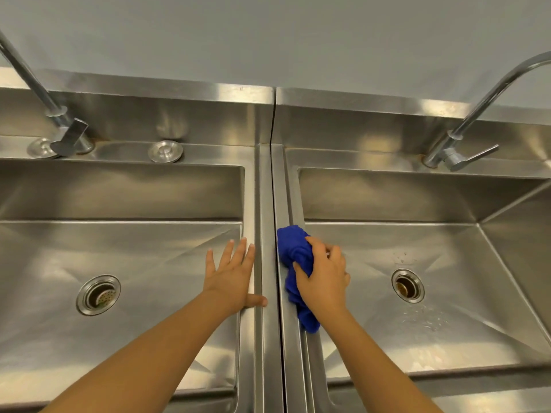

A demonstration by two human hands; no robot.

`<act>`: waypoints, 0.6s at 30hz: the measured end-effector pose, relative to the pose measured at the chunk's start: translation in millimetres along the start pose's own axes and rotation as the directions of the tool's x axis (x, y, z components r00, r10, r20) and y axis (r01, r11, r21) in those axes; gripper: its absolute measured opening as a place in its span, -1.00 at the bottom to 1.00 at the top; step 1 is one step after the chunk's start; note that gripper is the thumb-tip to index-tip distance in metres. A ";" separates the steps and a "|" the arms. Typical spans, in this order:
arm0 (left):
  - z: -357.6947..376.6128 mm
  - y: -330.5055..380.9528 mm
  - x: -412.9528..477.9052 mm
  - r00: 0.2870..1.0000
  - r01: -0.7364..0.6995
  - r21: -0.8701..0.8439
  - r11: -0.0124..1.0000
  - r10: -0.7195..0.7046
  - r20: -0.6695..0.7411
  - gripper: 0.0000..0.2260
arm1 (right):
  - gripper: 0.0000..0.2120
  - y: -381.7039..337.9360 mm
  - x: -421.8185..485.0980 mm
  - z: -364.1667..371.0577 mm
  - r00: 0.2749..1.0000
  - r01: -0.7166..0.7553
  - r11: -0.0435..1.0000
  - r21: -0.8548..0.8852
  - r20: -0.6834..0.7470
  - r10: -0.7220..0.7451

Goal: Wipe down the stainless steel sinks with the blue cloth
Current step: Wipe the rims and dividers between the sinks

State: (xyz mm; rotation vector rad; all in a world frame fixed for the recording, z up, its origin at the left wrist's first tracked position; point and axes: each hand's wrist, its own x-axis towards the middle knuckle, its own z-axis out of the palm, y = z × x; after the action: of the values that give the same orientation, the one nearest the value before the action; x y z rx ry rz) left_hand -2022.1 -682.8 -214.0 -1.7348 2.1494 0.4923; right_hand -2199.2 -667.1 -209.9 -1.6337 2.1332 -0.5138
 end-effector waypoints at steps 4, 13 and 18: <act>-4.2 -6.3 17.6 1.000 0.017 -0.030 0.999 -0.017 0.006 0.02 | -0.45 1.6 -1.4 17.4 0.986 0.074 0.994 -0.076 0.157 -0.061; -26.6 -23.5 76.6 0.998 0.065 -0.181 0.981 -0.063 0.015 0.06 | -0.47 -19.7 71.8 29.6 0.978 0.060 0.997 -0.047 0.202 -0.049; -37.7 -20.1 97.3 0.999 0.034 -0.155 0.987 -0.033 0.009 0.09 | -0.54 -32.1 135.8 37.9 0.986 0.075 0.997 -0.005 0.149 -0.074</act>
State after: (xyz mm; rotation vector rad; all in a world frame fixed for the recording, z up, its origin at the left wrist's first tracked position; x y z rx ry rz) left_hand -2023.5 -788.2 -226.9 -1.8447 2.1234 0.6711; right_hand -2184.9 -808.2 -238.2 -1.7068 1.9768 -0.3904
